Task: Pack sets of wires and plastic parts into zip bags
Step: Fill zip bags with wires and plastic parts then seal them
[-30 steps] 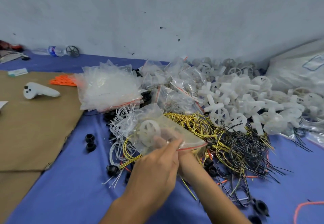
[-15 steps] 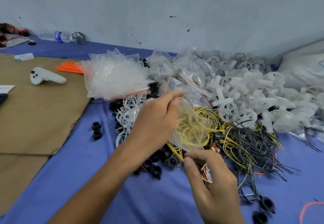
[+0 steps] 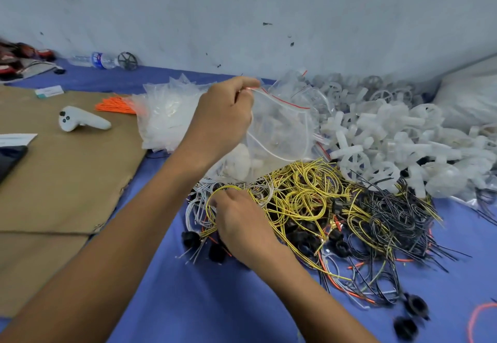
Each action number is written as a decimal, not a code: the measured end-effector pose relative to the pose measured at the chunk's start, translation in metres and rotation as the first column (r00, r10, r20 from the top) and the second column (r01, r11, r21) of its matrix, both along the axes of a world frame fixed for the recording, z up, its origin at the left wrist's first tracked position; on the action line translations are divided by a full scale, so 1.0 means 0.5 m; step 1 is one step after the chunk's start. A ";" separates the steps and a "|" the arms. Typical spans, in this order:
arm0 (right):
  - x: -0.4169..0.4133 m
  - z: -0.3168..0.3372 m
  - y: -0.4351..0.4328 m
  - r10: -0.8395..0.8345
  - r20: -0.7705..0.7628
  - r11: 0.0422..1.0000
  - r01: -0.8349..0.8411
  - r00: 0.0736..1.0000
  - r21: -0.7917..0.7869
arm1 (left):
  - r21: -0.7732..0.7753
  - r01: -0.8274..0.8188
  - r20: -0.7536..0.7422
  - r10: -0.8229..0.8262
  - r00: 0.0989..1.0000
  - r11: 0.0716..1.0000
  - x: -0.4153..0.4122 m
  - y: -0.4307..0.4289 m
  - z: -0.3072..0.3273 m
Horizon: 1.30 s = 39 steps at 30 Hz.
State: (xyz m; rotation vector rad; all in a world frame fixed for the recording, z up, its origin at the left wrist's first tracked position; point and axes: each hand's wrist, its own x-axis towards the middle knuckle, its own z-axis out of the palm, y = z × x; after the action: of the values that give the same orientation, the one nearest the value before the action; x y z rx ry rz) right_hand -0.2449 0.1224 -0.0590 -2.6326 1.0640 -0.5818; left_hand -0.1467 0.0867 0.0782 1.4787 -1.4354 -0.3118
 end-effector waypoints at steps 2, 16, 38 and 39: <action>-0.019 0.001 -0.019 -0.125 0.078 0.992 0.124 0.989 0.020 | 0.000 -0.009 -0.004 0.009 1.000 1.000 0.007 0.000 0.004; -0.141 0.025 -0.076 -0.206 -0.240 0.959 0.147 0.949 -0.241 | 0.005 -0.014 -0.024 0.014 1.000 1.000 0.008 0.019 -0.011; -0.380 0.148 -0.133 -0.521 0.836 0.854 0.111 0.173 0.509 | 0.016 -0.051 -0.022 0.052 0.998 0.999 -0.024 0.055 -0.065; -0.377 0.153 -0.128 -0.506 0.847 0.862 0.045 0.161 0.506 | 0.018 -0.044 -0.020 0.044 0.999 0.999 -0.029 0.055 -0.069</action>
State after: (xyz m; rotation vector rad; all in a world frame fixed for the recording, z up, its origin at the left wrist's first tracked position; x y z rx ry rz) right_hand -0.4335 0.0585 0.0172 -1.1205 0.9884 -1.6380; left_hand -0.1611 0.1142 0.0434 1.5147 -1.3850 -0.3120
